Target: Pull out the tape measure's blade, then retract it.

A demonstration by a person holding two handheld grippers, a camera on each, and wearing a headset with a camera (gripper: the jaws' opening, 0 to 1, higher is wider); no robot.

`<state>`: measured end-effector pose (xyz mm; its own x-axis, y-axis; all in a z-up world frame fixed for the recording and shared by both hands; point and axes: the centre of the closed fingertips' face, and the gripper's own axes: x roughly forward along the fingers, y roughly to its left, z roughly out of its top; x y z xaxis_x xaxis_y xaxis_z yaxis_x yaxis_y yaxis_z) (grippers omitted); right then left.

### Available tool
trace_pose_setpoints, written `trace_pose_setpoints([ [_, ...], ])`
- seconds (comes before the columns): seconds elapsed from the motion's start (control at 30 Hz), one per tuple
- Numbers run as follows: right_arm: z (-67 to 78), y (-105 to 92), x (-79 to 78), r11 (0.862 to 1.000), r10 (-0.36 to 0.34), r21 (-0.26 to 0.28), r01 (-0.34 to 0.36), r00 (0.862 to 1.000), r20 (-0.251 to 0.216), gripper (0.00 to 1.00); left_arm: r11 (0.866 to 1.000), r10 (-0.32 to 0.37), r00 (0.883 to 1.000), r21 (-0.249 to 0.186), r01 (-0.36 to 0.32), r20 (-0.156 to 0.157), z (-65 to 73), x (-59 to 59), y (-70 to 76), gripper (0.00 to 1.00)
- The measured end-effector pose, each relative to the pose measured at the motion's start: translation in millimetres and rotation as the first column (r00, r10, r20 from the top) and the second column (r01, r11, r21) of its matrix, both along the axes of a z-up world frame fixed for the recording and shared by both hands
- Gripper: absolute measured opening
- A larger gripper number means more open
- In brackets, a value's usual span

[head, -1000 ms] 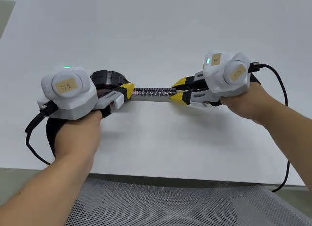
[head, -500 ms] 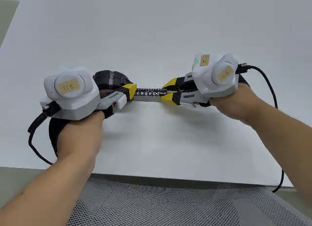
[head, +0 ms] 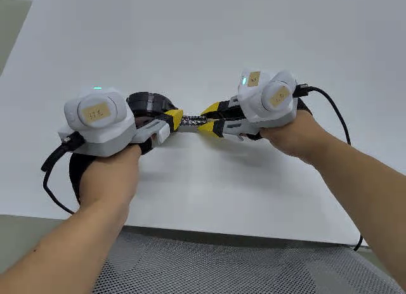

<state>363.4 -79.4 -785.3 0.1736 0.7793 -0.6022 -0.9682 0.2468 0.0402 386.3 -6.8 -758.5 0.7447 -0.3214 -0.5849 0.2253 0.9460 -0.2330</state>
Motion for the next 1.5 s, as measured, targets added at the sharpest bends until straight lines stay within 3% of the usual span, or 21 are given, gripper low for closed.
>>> trace_pose_setpoints([
  [0.43,-1.3,17.7,0.9,1.0,0.002,0.02,-0.002,1.0,-0.004,0.1,1.0,-0.002,1.0,0.004,0.002,0.004,-0.3,-0.1,-0.2,0.59],
  [1.1,-0.4,26.8,0.3,0.999,-0.003,0.035,0.003,1.0,-0.007,0.11,1.0,0.001,1.0,0.003,-0.001,0.013,0.3,0.5,-0.9,0.59],
  [1.27,1.9,24.5,-0.1,0.998,-0.024,0.06,0.026,0.999,-0.047,0.14,1.0,0.003,1.0,-0.002,-0.003,0.01,0.6,0.4,-1.2,0.6],
  [1.33,0.3,21.0,2.4,0.998,-0.034,0.045,0.036,0.998,-0.048,0.21,1.0,0.004,1.0,-0.006,-0.004,0.014,0.8,0.6,-1.3,0.6],
  [1.5,2.5,19.0,2.5,0.998,-0.035,0.051,0.038,0.998,-0.049,0.23,1.0,0.007,1.0,-0.009,-0.006,0.016,0.5,0.7,-1.5,0.61],
])
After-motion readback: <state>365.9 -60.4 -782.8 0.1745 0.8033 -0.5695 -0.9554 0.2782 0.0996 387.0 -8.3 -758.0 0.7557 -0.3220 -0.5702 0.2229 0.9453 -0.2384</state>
